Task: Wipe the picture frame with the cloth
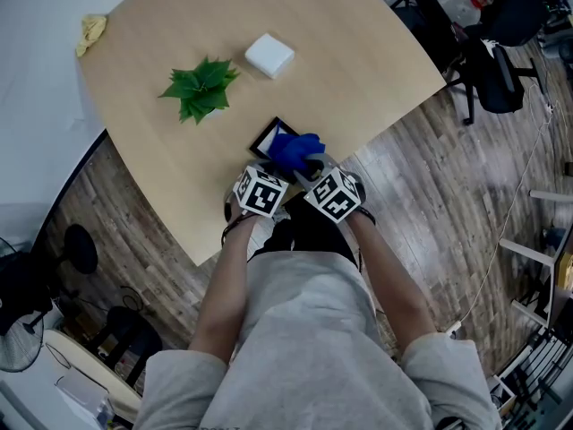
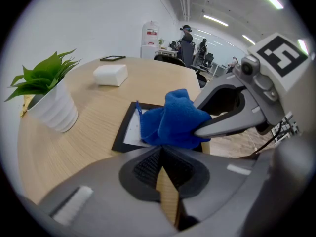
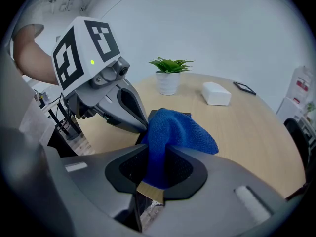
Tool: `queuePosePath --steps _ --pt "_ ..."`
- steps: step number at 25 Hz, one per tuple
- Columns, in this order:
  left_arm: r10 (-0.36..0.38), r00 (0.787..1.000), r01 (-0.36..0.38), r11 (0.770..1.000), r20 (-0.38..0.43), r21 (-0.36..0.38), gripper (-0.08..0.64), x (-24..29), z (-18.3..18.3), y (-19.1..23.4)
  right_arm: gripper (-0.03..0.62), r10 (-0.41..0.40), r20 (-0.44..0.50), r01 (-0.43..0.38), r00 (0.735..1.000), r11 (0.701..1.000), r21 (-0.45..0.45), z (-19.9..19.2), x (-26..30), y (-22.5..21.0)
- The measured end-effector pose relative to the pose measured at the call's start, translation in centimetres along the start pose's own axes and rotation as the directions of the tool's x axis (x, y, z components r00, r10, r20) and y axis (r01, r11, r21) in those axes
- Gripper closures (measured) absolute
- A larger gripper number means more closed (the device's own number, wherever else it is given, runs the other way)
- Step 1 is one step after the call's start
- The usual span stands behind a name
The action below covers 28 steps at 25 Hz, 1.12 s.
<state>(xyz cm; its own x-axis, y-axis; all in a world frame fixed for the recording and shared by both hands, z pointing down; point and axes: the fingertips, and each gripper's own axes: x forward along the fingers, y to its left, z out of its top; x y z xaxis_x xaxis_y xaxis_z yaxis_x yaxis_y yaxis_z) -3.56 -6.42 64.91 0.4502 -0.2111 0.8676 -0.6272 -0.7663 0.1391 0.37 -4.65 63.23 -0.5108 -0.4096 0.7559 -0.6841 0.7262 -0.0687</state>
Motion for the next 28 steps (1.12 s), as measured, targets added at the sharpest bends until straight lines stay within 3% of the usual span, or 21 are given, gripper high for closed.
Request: queuePosePath --steps 7,28 --pt "-0.008 1.0 0.008 1.0 0.002 -0.008 0.508 -0.1 0.1 -0.1 0.517 -0.021 0.049 0.017 0.999 0.997 0.07 0.1 0.8 -0.5" --pt "-0.023 1.0 0.023 1.0 -0.008 -0.01 0.508 -0.2 0.0 -0.1 0.517 0.016 -0.012 -0.016 1.0 1.0 -0.017 1.5 2.8 -0.5"
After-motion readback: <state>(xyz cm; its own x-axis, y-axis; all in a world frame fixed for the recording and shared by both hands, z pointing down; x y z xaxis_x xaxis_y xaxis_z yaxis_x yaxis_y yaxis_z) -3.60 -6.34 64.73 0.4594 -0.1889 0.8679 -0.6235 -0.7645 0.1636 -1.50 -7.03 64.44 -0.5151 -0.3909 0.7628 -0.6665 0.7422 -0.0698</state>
